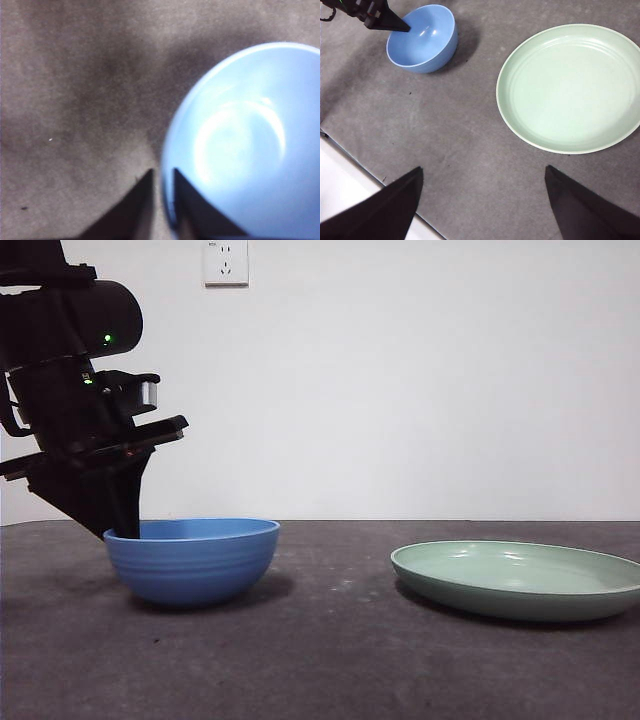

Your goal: Pick up the blue bowl, put it on the green plate, put it on desk

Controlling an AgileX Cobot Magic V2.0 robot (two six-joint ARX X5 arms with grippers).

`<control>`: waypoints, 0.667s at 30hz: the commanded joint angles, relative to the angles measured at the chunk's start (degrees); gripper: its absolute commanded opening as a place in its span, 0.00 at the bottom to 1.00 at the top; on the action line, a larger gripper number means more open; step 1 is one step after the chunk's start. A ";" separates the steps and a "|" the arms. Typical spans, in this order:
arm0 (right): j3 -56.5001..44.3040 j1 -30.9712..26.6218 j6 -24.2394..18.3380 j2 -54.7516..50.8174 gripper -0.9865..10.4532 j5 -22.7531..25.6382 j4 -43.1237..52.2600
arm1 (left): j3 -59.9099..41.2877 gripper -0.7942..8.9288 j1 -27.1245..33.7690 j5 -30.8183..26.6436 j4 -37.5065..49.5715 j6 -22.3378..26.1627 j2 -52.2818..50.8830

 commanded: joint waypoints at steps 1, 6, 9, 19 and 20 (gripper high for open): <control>1.01 0.24 -0.37 0.35 0.43 0.09 0.52 | 1.36 0.09 -0.28 -0.28 0.26 -0.20 1.25; 1.01 0.24 -0.37 0.35 0.43 0.09 0.52 | 1.55 0.09 -0.28 -0.13 0.55 -1.44 1.20; 1.01 0.24 -0.37 0.35 0.43 0.09 0.52 | 2.47 0.09 -0.55 0.28 0.09 -1.70 0.83; 1.01 0.24 -0.35 0.35 0.43 0.09 0.55 | 11.63 0.09 -6.80 0.33 -3.74 -4.68 -2.60; 1.01 0.24 -0.31 0.35 0.43 0.09 0.55 | 12.92 0.09 -7.63 0.33 -4.44 -4.72 -2.58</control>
